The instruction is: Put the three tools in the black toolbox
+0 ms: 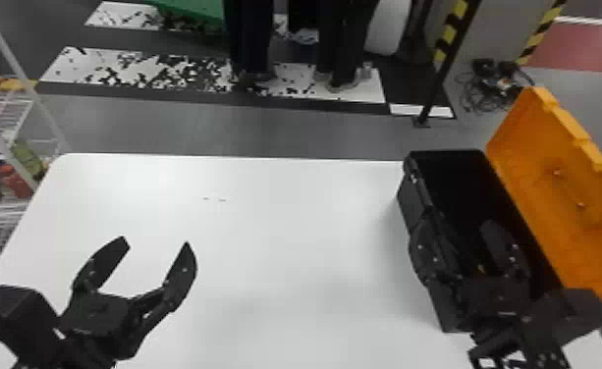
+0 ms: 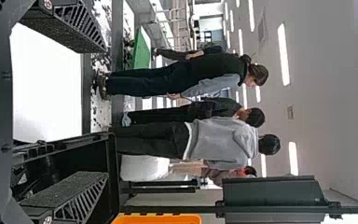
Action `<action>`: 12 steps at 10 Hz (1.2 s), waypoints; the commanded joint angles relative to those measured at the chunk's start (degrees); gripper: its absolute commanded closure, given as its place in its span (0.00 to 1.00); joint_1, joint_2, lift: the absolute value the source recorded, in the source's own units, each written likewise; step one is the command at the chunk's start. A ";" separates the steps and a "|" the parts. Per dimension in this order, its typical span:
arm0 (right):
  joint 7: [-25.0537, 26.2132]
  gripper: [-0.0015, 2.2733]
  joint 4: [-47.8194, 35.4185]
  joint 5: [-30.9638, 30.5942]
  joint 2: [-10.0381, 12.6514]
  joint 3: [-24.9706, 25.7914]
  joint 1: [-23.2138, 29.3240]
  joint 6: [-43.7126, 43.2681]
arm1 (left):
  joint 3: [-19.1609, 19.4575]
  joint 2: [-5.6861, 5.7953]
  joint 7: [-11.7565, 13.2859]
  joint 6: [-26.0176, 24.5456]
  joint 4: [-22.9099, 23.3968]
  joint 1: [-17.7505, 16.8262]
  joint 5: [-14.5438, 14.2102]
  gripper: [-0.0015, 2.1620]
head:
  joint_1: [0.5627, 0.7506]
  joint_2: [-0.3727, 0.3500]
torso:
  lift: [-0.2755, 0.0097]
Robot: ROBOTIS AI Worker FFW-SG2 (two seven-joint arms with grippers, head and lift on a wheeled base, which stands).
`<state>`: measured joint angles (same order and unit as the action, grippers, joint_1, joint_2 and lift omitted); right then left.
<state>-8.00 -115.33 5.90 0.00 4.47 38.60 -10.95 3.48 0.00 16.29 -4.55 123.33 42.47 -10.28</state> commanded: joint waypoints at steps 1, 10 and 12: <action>0.00 0.03 -0.68 0.51 0.05 -0.08 0.34 0.72 | -0.49 -0.15 -0.03 0.02 0.07 0.15 0.87 0.05 | 0.70 0.41 | 0.77; 0.00 0.02 -2.26 1.57 -0.09 -1.66 1.31 0.54 | -0.58 -0.15 -0.29 0.37 -0.20 0.24 1.14 0.05 | 0.70 0.41 | 0.77; 0.09 0.02 -2.35 0.69 0.00 -2.98 1.31 0.54 | -0.67 -0.15 -0.29 0.37 -0.02 0.51 1.14 0.05 | 0.70 0.43 | 0.77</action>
<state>-7.91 -117.66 6.84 -0.01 1.78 39.90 -10.41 2.85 0.00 15.99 -4.16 123.28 42.85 -9.14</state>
